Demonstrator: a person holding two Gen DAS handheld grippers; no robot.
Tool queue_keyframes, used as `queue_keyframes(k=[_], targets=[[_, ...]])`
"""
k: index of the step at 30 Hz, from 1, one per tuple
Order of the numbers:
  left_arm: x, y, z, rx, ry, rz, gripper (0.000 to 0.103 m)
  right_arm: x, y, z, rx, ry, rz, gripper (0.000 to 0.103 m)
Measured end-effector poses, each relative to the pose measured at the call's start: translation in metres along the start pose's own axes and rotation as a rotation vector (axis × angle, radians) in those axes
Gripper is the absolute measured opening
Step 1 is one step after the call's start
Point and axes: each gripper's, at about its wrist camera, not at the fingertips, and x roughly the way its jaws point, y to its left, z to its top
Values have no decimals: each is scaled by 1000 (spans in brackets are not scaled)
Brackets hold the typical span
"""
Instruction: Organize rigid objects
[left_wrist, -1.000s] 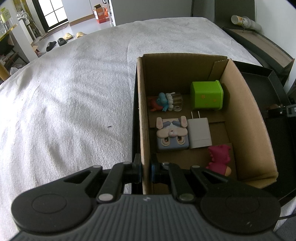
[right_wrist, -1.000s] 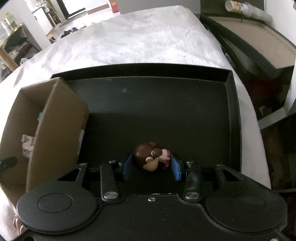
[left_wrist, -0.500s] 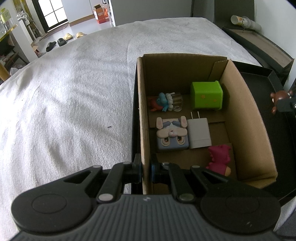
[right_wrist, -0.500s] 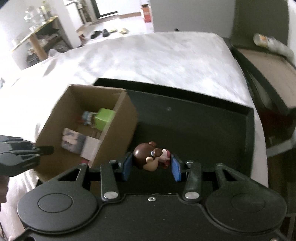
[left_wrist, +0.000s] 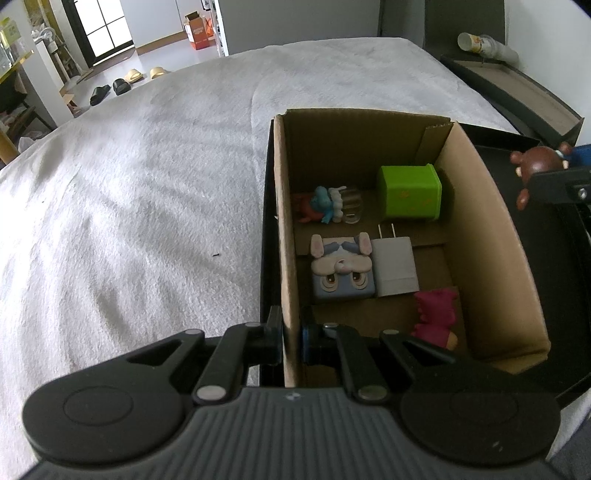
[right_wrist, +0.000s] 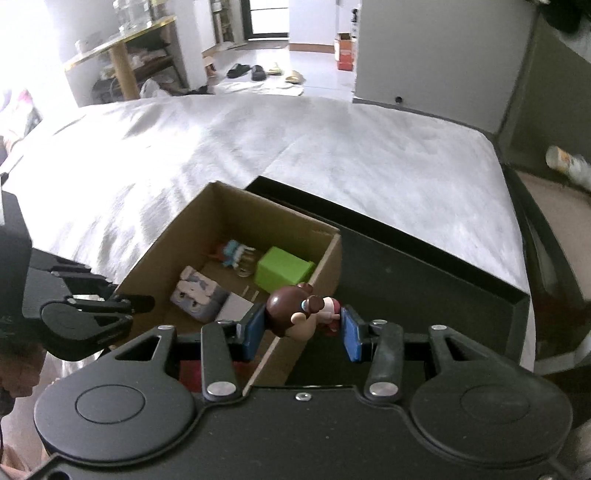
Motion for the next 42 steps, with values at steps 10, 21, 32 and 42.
queue_keyframes(k=[10, 21, 32, 42], targets=[[0, 1, -1, -10, 4, -4, 9, 19, 37, 5, -114, 35, 12, 43], [1, 1, 1, -24, 15, -8, 9, 15, 33, 4, -89, 28, 1, 46], [0, 1, 7, -22, 53, -10, 9, 1, 23, -6, -14, 47, 35, 46], [-20, -2, 19, -5, 62, -9, 10, -32, -2, -17, 110, 15, 19, 55]])
